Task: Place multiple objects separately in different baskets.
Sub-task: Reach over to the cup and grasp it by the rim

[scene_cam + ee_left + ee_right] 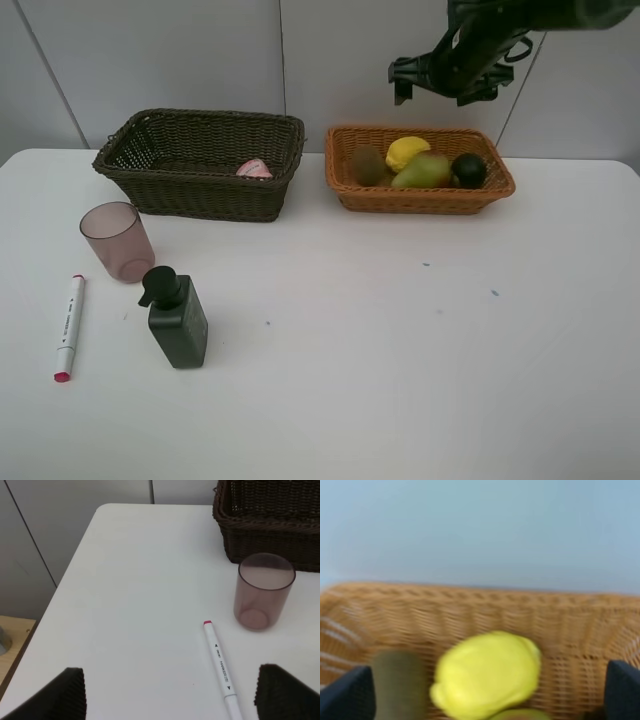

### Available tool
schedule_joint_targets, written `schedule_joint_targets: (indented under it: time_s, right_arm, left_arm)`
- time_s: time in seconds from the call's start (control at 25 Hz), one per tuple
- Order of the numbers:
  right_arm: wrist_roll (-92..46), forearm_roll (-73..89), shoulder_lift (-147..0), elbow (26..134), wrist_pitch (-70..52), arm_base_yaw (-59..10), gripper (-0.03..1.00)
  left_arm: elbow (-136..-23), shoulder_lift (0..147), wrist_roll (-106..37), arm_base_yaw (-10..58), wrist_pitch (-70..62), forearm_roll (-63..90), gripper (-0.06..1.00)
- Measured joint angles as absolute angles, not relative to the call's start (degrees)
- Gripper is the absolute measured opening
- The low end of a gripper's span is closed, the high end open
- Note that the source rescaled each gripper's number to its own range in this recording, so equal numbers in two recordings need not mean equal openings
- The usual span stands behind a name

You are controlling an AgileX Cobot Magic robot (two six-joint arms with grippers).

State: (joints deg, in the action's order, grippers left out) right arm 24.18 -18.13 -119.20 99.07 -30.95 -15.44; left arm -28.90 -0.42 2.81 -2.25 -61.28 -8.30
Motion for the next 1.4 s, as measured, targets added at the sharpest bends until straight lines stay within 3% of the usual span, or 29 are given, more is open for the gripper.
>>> schedule_joint_targets:
  time_s: [0.44,1.16,1.4]
  right_arm:
    - [24.41,-16.56,-109.12,99.07,-37.63,-26.73,1.0]
    - [24.65,-22.87,-92.38,98.87,-67.37,-40.18,1.0]
    - [24.6,-23.26,-85.3,97.96,-69.6,-44.83,1.0]
  left_arm:
    - [-28.9,-0.42,2.81,-2.25,-61.23,-8.3,0.89]
    - [-28.9,-0.42,2.81,-2.25,-61.23,-8.3,0.89]
    - [-28.9,-0.42,2.81,-2.25,-61.23,-8.3,0.89]
